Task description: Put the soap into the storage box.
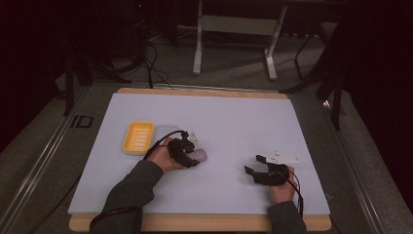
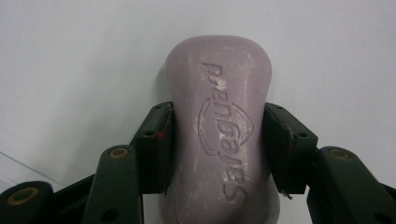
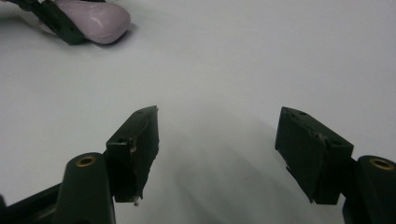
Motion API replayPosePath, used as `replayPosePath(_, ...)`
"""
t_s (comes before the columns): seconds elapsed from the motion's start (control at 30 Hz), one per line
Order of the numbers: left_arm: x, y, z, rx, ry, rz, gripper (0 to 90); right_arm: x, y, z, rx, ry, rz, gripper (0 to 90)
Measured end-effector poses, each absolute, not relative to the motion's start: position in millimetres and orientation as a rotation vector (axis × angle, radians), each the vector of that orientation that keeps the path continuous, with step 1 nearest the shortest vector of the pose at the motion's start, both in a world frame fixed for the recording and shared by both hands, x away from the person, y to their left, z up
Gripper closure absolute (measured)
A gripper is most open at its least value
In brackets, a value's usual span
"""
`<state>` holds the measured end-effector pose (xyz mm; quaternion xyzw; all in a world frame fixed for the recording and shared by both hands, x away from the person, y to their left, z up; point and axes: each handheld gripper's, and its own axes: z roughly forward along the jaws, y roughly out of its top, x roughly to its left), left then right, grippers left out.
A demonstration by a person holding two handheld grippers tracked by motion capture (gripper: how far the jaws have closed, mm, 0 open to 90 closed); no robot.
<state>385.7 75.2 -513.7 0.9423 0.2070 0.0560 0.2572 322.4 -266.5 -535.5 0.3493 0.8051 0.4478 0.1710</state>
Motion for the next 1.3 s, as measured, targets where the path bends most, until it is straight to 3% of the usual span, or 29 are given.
replayPosePath(0.67, 357.5, 104.9, -505.2, 2.733, 0.557, 0.11, 48.6, 322.5, -266.8, -535.5, 0.997, 2.282, 1.274, 29.7)
replayPosePath(1.0, 364.5, 91.6, -501.0, 2.889, 0.535, 0.077, 43.4, 322.4, -266.9, -535.5, 0.997, 2.281, 1.274, 29.7)
replayPosePath(1.3, 370.7, 79.6, -498.5, 2.986, 0.522, 0.038, 48.8, 322.5, -266.3, -535.6, 0.992, 2.286, 1.269, 29.7)
